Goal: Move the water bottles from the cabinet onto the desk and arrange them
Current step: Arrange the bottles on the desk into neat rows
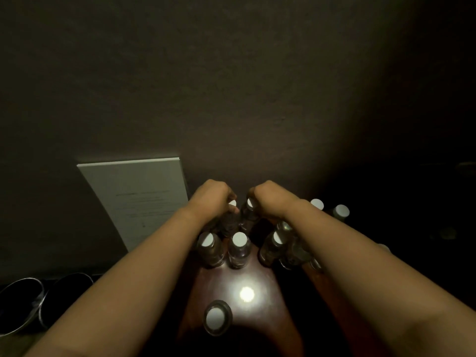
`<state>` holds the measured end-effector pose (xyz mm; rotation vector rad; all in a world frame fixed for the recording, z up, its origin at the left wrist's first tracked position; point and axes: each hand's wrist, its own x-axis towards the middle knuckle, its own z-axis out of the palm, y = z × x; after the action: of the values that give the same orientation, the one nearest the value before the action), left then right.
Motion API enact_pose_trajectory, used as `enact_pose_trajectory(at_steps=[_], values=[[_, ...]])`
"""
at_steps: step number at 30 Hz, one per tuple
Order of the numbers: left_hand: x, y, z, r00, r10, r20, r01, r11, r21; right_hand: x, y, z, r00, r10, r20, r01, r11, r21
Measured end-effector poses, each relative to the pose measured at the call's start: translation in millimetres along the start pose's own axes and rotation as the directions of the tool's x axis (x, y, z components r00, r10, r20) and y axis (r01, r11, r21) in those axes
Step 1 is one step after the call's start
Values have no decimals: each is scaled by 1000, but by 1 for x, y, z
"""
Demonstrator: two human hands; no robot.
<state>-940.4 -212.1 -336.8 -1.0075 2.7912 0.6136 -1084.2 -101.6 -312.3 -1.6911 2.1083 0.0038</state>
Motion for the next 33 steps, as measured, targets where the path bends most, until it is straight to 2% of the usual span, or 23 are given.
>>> enact_pose_trajectory(at_steps=[19, 25, 28, 30, 33], values=[[-1, 3, -2, 1000, 2, 16, -3, 999, 49, 2, -2, 6, 998, 55, -11, -55, 998, -42], [0, 18, -7, 1000, 25, 14, -27, 990, 140, -1, 1, 4, 998, 54, 16, -54, 998, -32], [1, 29, -8, 996, 75, -38, -71, 993, 91, -8, 12, -6, 998, 60, -1, -60, 998, -12], [3, 39, -6, 994, 104, -24, -103, 993, 50, -14, 26, -14, 995, 92, -22, -93, 994, -57], [8, 53, -1, 994, 90, 54, -94, 993, 71, -24, 43, -24, 979, 189, 83, -177, 975, -133]])
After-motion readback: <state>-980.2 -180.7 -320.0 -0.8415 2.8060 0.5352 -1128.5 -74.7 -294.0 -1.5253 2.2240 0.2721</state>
